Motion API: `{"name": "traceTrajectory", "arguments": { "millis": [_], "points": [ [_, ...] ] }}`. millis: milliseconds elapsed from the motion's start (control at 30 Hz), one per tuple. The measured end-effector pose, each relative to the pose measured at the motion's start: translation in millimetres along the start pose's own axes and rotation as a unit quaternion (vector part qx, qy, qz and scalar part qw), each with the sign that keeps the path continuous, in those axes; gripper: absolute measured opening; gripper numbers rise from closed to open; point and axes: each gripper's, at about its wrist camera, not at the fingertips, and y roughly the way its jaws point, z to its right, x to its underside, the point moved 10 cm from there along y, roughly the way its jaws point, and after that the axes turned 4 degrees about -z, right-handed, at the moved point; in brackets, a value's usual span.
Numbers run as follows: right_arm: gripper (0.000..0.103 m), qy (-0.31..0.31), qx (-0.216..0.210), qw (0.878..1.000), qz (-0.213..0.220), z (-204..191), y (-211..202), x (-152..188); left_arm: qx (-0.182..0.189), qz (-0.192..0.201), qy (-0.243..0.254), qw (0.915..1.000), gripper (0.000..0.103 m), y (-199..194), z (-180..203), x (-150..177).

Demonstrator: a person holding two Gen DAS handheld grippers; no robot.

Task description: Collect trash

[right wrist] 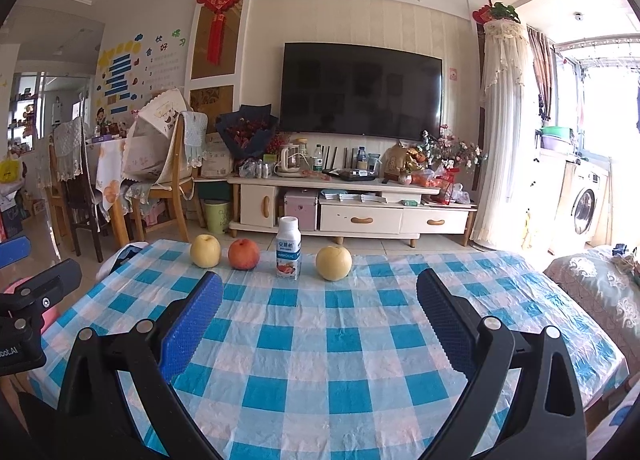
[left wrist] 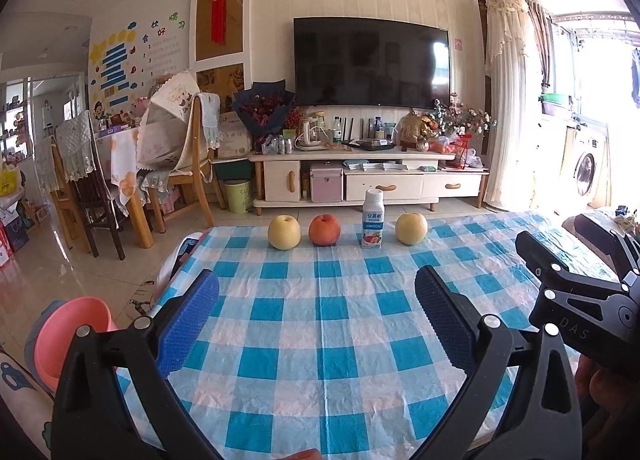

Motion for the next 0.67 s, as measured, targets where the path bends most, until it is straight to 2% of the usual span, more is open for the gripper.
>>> {"name": "traceTrajectory", "arguments": {
  "millis": [200,400,533,667],
  "points": [
    [0.096,-0.007,-0.002,1.0,-0.011,-5.5,10.7,6.0,0.006,-0.011,-0.011,0.9999,0.099,19.6,-6.2,5.9],
    [0.096,-0.012,-0.005,0.999,-0.044,-10.5,33.9,22.1,0.014,-0.029,-0.029,0.9991,0.099,51.4,-10.7,16.9],
    [0.096,-0.014,-0.01,0.996,-0.087,-18.0,64.0,41.2,0.006,-0.068,-0.048,0.9965,0.099,96.8,-17.8,35.6],
    [0.096,-0.003,-0.03,0.987,-0.155,-27.1,106.5,68.3,-0.018,-0.109,-0.062,0.992,0.099,146.8,-26.2,58.9]
  ]
}}
